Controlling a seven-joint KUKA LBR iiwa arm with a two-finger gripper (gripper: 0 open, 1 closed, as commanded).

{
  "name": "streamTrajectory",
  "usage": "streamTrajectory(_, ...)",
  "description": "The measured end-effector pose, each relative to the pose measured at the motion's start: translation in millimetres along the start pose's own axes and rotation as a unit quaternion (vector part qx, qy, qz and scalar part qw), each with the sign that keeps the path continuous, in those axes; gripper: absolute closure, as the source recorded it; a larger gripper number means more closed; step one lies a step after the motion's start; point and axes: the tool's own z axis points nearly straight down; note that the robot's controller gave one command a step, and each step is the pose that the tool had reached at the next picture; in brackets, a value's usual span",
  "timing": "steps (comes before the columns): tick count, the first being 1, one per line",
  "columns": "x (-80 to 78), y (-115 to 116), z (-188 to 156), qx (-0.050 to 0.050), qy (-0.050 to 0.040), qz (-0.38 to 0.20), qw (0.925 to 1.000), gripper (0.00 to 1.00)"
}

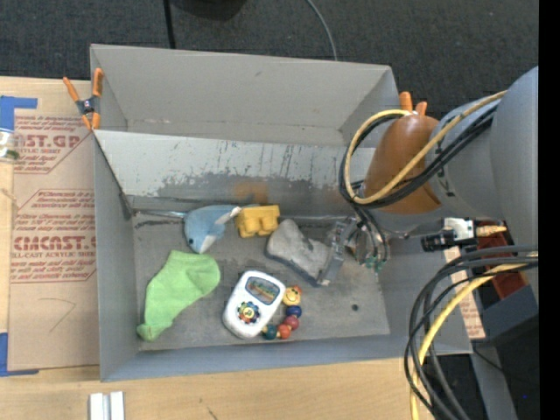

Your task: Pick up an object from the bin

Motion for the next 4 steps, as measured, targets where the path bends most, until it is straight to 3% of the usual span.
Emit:
streamTrajectory(1,0.0,0.0,0.1,0.000,0.0000,0.000,1.0000,1.00)
streamTrajectory(2,-3.2,-2.7,-39.2,0.000,0.0019,0.001,1.0000,1.00)
streamTrajectory(3,-5.8,-6.2,-100.3,0.000,0.0006,0.004,1.0000,1.00)
streamTrajectory(4,4.6,-16.2,-145.4,0.000,0.0010,0.001,1.0000,1.00)
